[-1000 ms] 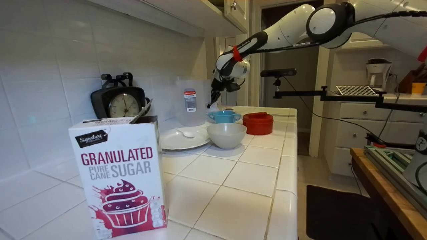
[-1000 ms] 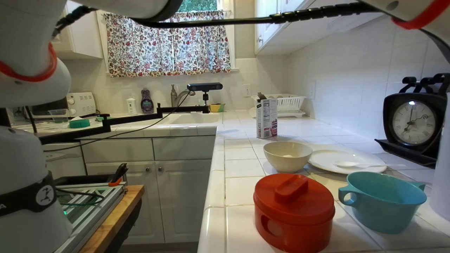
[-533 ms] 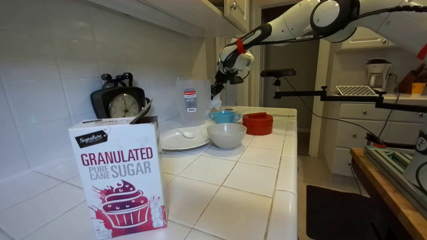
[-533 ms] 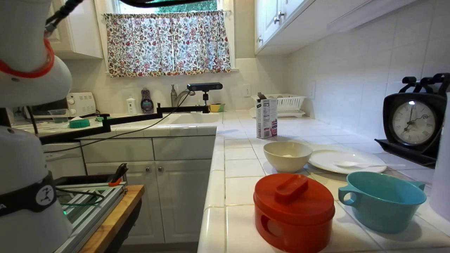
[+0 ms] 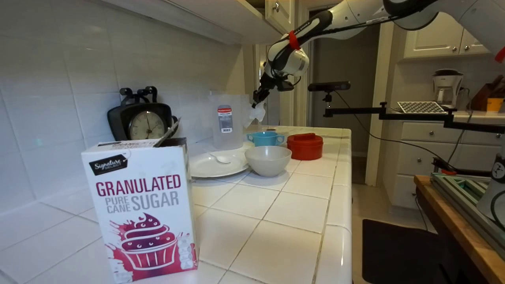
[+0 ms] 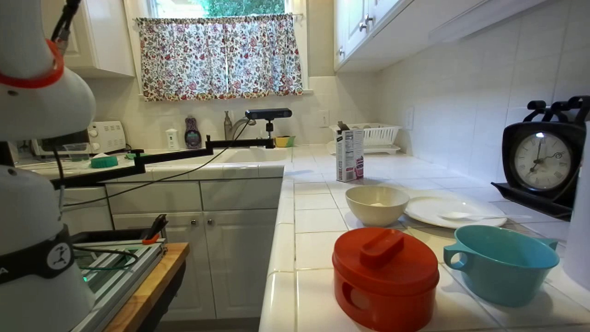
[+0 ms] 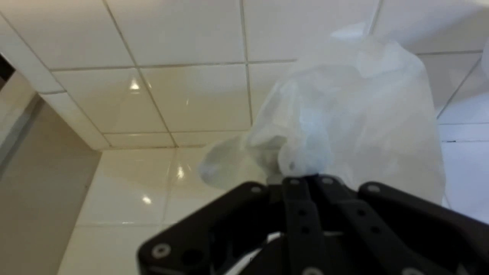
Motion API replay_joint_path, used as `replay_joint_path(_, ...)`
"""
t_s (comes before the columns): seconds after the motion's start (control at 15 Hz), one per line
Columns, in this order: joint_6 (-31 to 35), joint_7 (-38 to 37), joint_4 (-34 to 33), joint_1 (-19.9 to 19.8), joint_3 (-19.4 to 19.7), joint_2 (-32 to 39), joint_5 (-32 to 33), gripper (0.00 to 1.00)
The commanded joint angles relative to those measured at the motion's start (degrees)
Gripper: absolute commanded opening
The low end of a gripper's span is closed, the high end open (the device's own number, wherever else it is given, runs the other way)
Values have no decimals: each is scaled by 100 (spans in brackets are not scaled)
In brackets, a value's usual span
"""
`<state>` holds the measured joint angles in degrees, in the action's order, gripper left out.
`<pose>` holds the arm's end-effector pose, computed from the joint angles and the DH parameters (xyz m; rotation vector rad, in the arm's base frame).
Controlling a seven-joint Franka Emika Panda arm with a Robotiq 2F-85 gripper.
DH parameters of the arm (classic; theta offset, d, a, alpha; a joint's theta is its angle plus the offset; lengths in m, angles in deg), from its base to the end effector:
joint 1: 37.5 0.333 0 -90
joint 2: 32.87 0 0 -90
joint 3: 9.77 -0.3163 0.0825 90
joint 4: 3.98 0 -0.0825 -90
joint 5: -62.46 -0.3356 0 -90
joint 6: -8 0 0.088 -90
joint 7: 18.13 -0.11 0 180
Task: Use the napkin to wipe the white plate then place the napkin back
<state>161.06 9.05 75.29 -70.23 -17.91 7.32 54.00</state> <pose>0.6525 -0.3356 0.3880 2.9043 -0.1854 0.9150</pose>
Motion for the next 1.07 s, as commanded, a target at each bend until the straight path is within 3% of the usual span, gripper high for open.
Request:
replay_joint_path(0.0, 382, 577, 1397, -414, -349, -1020, -204, 0)
replay_joint_path(0.47, -38, 2082, 2991, -458, -331, -2709, -1201, 0)
replay_joint_path(0.73, -824, 3245, 3601, 16, 108, -3596, -1884, 0)
replay_joint_path(1.0, -1512, 3839, 3985, 837, 900, -4188, -2080, 0)
